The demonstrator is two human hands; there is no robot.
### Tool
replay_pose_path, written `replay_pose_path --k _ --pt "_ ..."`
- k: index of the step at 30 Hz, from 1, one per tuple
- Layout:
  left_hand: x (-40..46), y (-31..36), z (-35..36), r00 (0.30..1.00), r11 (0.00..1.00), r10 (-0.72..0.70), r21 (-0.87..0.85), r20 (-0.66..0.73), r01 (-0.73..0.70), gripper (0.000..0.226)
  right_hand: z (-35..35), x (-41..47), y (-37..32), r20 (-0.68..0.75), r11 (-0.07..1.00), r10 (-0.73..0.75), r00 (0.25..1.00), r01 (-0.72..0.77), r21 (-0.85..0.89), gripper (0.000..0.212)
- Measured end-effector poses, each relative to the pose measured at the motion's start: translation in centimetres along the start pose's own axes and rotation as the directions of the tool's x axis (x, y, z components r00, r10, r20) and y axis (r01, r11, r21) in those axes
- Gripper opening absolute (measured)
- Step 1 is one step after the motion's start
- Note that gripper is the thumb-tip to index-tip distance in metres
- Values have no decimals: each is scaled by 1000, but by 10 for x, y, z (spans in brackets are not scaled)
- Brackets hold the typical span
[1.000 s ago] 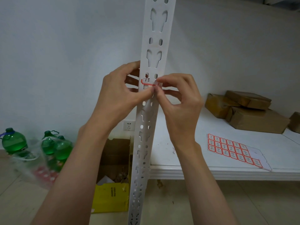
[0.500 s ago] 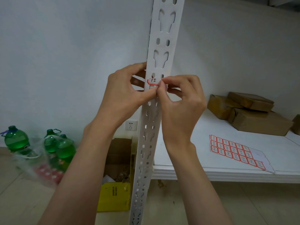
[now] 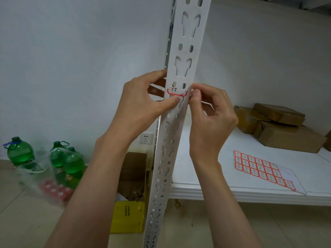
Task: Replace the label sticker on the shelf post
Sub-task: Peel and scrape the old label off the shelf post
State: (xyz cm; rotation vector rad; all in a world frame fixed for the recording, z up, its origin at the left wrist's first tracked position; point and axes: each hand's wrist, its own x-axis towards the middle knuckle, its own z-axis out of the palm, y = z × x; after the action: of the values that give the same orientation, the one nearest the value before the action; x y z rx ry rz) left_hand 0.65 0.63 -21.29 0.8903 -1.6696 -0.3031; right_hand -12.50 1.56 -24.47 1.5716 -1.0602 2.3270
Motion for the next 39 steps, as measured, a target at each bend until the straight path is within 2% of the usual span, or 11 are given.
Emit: replay_pose_path --k 3,8,16,20,27,39 --pt "-1 0 -3 1000 1000 5 11 -15 -5 58 -2 0 3 21 1000 0 1000 0 2 10" --pt "-2 0 -11 992 1000 24 20 -126 -22 46 -3 2 3 62 1000 -11 998 12 -16 8" --pt "-4 5 -10 987 989 102 117 -121 -88 35 -3 0 4 65 993 -84 994 90 -80 14" --pt "-4 4 -9 984 989 124 98 -131 -111 35 0 -11 6 6 982 -148 989 148 -115 14" --pt "-6 5 -6 982 989 128 93 -142 -116 34 7 -11 0 -58 990 -79 995 72 -125 10" --pt "-7 7 -2 979 990 120 96 -163 -106 34 11 -11 -7 -8 988 -17 1000 15 -152 7"
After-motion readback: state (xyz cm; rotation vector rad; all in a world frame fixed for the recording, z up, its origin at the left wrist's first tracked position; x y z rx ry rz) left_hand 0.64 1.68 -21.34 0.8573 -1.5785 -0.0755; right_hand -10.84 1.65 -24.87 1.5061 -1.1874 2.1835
